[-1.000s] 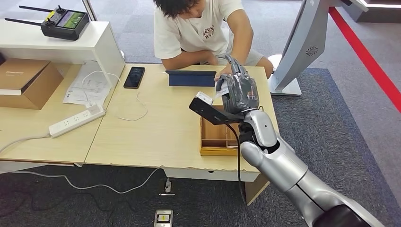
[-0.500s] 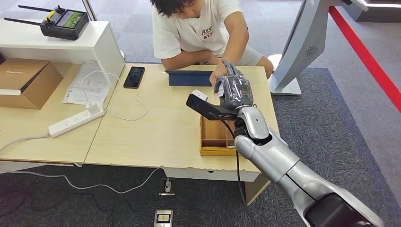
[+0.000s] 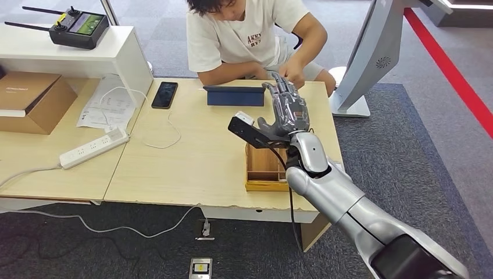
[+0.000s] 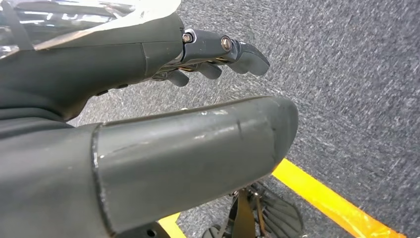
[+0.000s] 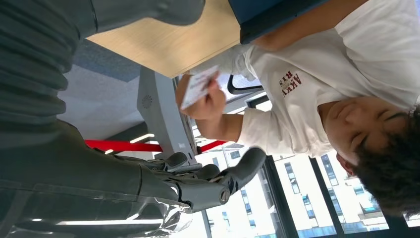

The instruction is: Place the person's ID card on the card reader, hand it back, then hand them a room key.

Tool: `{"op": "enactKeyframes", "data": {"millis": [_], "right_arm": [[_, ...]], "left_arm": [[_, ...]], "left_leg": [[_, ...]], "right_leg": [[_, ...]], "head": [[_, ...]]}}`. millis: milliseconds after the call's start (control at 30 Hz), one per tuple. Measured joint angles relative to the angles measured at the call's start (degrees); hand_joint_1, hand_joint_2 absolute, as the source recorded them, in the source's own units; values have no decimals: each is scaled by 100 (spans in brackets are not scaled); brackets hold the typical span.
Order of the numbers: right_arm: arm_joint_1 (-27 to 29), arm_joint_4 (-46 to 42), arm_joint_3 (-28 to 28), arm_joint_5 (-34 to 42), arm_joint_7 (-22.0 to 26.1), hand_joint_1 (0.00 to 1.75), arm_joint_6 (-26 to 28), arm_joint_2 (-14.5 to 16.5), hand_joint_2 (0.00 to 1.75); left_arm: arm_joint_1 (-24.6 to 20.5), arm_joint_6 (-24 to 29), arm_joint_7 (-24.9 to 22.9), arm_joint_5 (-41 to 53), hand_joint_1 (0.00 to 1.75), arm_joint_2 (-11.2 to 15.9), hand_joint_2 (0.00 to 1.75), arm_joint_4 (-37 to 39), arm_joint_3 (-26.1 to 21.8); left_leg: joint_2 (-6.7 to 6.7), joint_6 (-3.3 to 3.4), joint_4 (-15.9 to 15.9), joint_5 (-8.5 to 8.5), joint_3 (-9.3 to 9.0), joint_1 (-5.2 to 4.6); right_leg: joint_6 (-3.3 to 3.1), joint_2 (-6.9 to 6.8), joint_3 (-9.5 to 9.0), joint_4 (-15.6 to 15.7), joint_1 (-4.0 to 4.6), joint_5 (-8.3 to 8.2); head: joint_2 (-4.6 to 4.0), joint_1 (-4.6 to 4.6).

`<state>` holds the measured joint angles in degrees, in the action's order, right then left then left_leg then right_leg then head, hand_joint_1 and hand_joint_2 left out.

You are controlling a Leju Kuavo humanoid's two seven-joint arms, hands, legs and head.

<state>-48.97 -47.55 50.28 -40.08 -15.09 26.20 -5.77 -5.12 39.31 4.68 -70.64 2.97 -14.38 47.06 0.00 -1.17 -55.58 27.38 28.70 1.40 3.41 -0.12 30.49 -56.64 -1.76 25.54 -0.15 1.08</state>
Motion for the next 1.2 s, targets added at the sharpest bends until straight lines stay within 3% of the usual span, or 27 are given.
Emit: {"op": "enactKeyframes", "data": {"millis": [267,633,867,1033,1200], "right_arm": [[271,-512,-116,1051,343,0,255,-136,175],[1465,-2139,-639,2857,942,0,302,-680,175],[2296,-3014,-1087,4374,1424,0,-259,-953,175],[2757,-3421,-1322,4584,1473,0,-672,-1104,175],[3243,-3645,-1439,4232,1316,0,-1079,-1226,175]], "left_arm": [[5,29,552,-368,0,56,0,0,-3],[10,37,877,-742,0,80,0,0,-11],[16,38,1008,-918,0,79,0,0,-13],[12,32,1085,-973,0,79,0,-2,-13],[5,-10,1278,-993,0,87,0,-3,-13]], "left_leg": [[1,-1,-2,-2,-7,0],[1,-1,-2,-1,-7,0],[3,-1,-1,-1,-12,0],[3,-1,-1,-1,-13,1],[5,-1,0,0,-10,1]], "right_leg": [[-2,0,-3,0,0,-5],[-3,0,-3,5,0,-5],[-4,2,-6,6,1,-5],[-4,2,-9,6,2,-5],[-4,2,-7,6,2,-5]], "head": [[0,0],[0,-1],[0,-1],[0,0],[0,-1]]}}
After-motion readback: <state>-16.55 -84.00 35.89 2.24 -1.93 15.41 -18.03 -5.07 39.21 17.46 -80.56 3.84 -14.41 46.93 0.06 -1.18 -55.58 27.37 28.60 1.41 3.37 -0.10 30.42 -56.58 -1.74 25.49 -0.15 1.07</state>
